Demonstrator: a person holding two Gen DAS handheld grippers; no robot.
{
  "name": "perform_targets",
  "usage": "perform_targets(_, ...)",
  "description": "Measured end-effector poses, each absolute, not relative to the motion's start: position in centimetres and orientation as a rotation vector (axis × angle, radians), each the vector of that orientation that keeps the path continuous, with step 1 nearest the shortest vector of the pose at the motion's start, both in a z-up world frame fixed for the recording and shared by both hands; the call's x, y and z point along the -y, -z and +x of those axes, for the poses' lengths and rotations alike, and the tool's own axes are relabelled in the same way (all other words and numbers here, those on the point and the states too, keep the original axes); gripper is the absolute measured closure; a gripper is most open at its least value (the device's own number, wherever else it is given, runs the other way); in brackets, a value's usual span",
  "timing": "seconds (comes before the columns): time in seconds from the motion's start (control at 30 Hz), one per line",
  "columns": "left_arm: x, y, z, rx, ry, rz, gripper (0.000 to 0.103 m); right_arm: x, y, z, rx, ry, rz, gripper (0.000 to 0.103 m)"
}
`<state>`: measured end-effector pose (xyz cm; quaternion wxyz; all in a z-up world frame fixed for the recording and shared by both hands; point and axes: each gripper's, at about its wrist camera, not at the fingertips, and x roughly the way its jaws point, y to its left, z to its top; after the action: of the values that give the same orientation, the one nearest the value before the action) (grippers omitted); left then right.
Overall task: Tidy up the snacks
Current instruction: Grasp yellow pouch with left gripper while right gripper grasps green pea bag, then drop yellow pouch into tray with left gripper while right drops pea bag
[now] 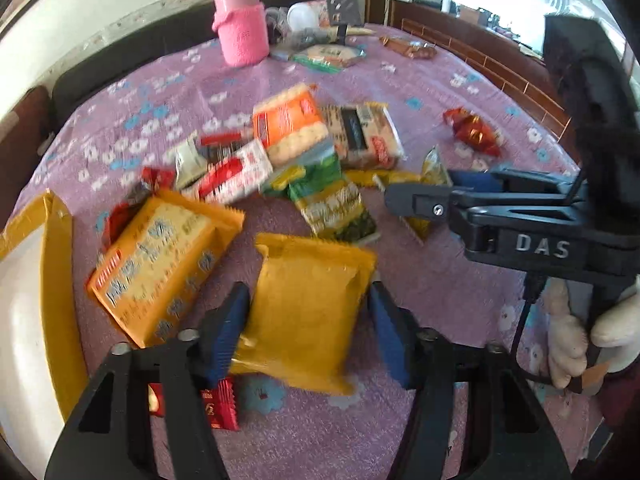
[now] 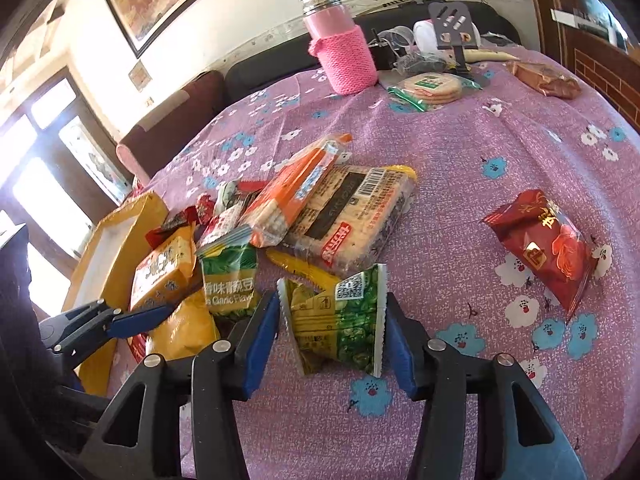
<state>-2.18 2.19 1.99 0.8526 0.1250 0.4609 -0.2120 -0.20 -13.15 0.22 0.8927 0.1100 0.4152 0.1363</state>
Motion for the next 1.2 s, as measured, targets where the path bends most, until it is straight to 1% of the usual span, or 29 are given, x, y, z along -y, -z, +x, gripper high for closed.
perform_targets(0.03, -2.5, -2.0, -2.3, -0.963, 0.439, 0.261, 0.061, 13.0, -0.3, -0.3, -0.861, -0.282, 0.217, 0.047)
perform_targets(0.13, -3.3, -2.4, -2.6, -0.959, 0.422, 0.229, 0.061, 12.8, -0.3, -0.6, -0.859, -0.271, 0.196, 0.047)
perform_targets(0.17, -3.6, -2.5, -2.7, -0.954, 0.416, 0.223, 0.061, 12.8, -0.2, -0.6, -0.859, -0.268, 0.194, 0.050)
perform_targets(0.2, -3.9, -2.7, -2.9, -0.949, 0.411, 0.210, 0.061, 12.8, -0.2, -0.7, -0.859, -0.262, 0.194, 0.059)
perform_targets(0.3, -5.0, -3.9, -3.6, -0.925, 0.415, 0.154, 0.061, 13.2, -0.2, -0.8, -0.852, -0.253, 0.210, 0.064)
perform_targets(0.47, -7.7, -6.5, -5.7, -0.871, 0.414, 0.066, 0.061, 13.1, -1.0, -1.8, -0.839, -0.228, 0.192, 0.066)
perform_targets(0.67, -14.3, -8.8, -7.8, -0.825, 0.324, -0.049, 0.061, 11.9, -5.1, -4.9, -0.783, -0.249, 0.199, 0.066)
perform_targets(0.8, -20.2, -8.8, -8.5, -0.808, 0.188, -0.105, 0.061, 7.1, -8.0, -6.2, -0.768, -0.370, 0.172, 0.066)
perform_targets(0.9, -24.6, -8.1, -8.7, -0.824, 0.093, -0.150, 0.061, 2.2, -8.8, -6.5, -0.787, -0.479, 0.143, 0.067)
perform_targets(1.03, -29.2, -7.0, -8.1, -0.863, -0.011, -0.137, 0.061, -5.1, -8.7, -6.2, -0.842, -0.617, 0.123, 0.067)
perform_targets(1.2, -32.1, -5.4, -7.7, -0.899, -0.068, -0.133, 0.060, -13.1, -6.7, -5.9, -0.912, -0.708, 0.058, 0.067)
